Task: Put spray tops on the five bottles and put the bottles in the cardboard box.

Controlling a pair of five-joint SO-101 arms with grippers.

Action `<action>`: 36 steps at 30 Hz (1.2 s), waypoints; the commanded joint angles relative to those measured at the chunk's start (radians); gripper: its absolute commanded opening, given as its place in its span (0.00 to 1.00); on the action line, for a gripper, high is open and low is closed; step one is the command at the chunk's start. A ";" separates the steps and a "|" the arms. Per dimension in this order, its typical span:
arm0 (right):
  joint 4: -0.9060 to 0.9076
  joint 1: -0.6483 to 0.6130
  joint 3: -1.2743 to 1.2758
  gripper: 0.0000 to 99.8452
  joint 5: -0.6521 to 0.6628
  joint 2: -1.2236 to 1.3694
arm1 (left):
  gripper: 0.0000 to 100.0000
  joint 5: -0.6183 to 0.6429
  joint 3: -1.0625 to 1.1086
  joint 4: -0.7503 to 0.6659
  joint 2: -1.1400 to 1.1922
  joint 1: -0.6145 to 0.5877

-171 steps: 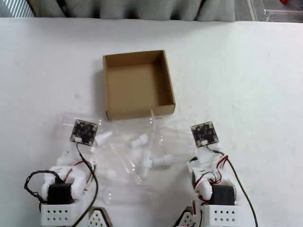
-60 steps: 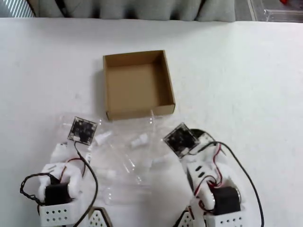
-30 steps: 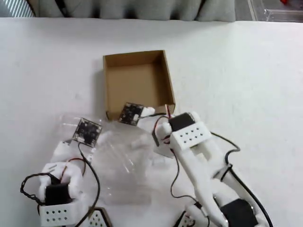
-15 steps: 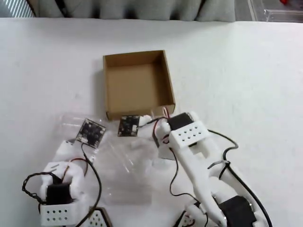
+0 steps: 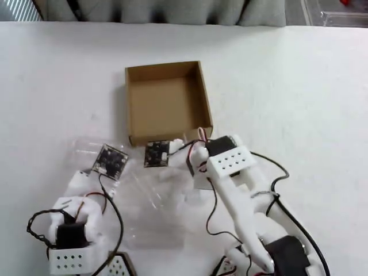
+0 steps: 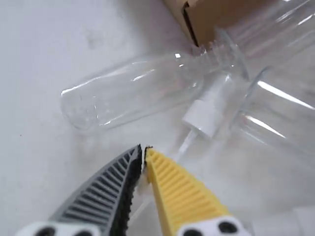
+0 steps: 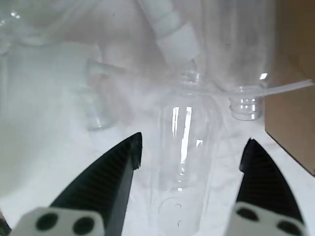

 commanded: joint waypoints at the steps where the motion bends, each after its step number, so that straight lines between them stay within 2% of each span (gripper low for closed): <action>1: -0.061 0.013 -0.017 0.29 0.009 0.067 | 0.02 -0.008 -0.002 -0.029 -0.005 0.019; 10: -0.170 0.031 -0.021 0.28 0.000 0.168 | 0.02 -0.008 -0.002 -0.029 -0.005 0.018; 16: -0.216 0.070 -0.018 0.13 0.000 0.171 | 0.02 -0.008 -0.002 -0.029 -0.005 0.016; 22: -0.216 0.110 -0.026 0.04 -0.008 0.162 | 0.02 -0.008 -0.002 -0.029 -0.005 0.016; 25: -0.199 0.156 -0.081 0.01 -0.112 0.159 | 0.02 -0.008 -0.002 -0.029 -0.005 0.015; 31: -0.077 0.331 -0.265 0.02 -0.381 0.157 | 0.02 -0.008 -0.002 -0.029 -0.005 0.015; 36: 0.004 0.464 -0.324 0.02 -0.591 0.156 | 0.02 -0.008 -0.002 -0.031 -0.005 0.015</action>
